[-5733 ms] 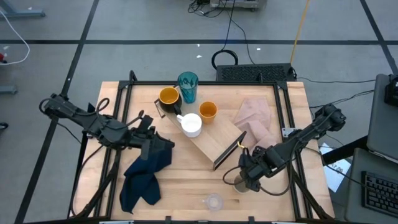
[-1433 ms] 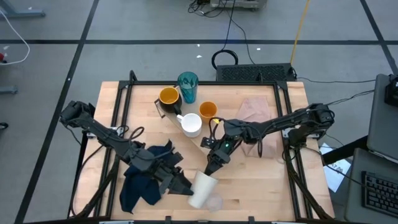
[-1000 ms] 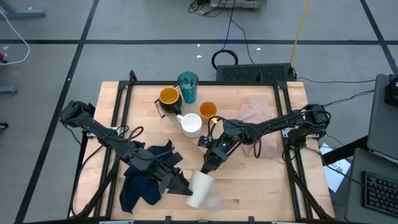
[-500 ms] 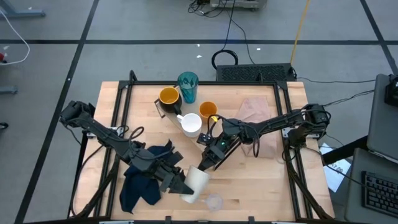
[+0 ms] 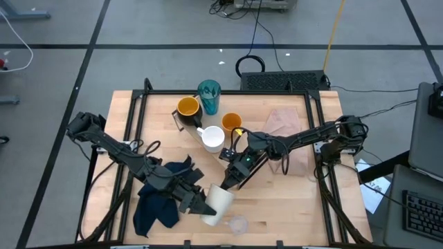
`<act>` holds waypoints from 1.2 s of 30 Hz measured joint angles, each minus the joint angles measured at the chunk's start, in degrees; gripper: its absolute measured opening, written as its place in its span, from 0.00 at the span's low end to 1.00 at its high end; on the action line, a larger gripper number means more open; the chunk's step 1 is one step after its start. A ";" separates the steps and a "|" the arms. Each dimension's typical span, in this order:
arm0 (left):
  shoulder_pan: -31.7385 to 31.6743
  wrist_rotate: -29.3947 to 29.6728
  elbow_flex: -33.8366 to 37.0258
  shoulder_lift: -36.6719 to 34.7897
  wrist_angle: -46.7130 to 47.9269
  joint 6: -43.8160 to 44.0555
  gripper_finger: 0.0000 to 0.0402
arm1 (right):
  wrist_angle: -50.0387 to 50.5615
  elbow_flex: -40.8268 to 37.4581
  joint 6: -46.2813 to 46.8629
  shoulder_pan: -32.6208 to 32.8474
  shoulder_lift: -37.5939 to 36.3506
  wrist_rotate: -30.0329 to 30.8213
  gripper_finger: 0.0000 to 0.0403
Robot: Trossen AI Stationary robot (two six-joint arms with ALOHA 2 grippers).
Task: Stack small to large cups/mugs on shelf
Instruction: Put the gray cup on the shelf
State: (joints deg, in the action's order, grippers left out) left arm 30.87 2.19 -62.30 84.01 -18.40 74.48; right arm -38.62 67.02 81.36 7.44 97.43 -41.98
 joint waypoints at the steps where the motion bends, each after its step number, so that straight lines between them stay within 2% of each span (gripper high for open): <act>1: 0.00 0.05 0.00 0.00 -0.01 -0.21 0.73 | -0.19 0.00 0.00 0.02 0.00 0.00 0.00; 7: 0.00 0.58 0.00 0.00 -0.33 -0.41 0.74 | -2.21 -0.02 -1.11 0.02 0.02 -0.12 0.00; 10: 0.00 0.49 -0.04 0.00 -0.90 -0.42 0.75 | -2.79 -0.02 -1.05 -0.12 0.02 -0.12 0.04; 15: 0.30 0.54 -0.04 0.00 -2.04 -0.46 0.74 | -2.72 -0.02 -0.29 -0.57 0.02 -0.12 0.17; 20: 1.07 0.49 -0.04 0.00 -2.09 -0.48 0.75 | -2.33 -0.02 -0.85 -1.00 0.02 -0.71 0.34; 27: 1.85 0.65 -0.04 0.00 -3.08 -0.83 0.74 | -2.33 -0.02 -0.91 -2.79 0.02 -4.93 0.56; 31: 1.92 0.67 -0.04 0.00 -3.02 -1.91 0.75 | -2.35 -0.02 -2.55 -4.27 -0.19 -7.72 0.63; 36: 1.90 0.71 -0.04 0.00 -4.58 -3.01 0.74 | -3.54 -0.02 -2.71 -7.70 -0.48 -10.03 0.67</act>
State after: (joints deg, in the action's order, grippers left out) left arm 32.77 2.90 -62.35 84.00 -22.98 71.46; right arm -42.16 67.00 78.65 -0.25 96.94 -52.00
